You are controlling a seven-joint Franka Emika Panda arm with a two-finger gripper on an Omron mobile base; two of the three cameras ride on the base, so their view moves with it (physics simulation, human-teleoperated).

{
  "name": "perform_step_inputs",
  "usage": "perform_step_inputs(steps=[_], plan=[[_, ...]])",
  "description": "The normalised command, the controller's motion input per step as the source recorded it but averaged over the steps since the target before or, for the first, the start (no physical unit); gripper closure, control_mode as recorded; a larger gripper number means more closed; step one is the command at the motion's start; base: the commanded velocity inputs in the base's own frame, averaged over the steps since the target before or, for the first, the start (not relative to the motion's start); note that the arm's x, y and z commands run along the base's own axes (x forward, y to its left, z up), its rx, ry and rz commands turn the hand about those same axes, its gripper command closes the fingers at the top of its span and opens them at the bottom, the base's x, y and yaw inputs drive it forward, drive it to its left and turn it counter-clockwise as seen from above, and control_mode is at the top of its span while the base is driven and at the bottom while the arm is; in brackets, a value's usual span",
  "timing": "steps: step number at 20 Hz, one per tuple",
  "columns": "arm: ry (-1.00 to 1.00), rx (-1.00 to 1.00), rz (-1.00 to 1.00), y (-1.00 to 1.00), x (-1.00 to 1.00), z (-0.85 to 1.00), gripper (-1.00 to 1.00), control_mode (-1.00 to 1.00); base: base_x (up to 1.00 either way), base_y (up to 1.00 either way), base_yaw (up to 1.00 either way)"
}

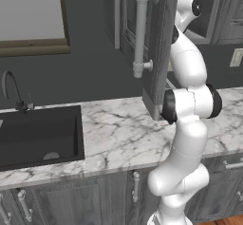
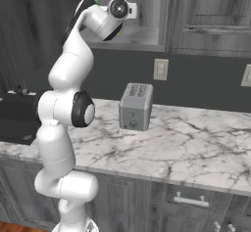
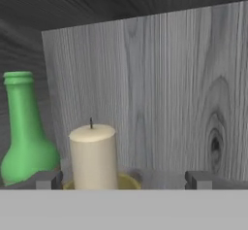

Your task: Get the candle and the beer from the cabinet and move them to the dining counter.

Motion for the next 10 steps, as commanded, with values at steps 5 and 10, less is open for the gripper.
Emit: perform_step_inputs(steps=[5,10], plan=[[0.0,0.0,0.0,0.05,0.1,0.0,-1.0,-1.0,0.0,0.0,0.0],[0.0,0.0,0.0,0.09,0.02,0.0,-1.0,-1.0,0.0,0.0,0.0]])
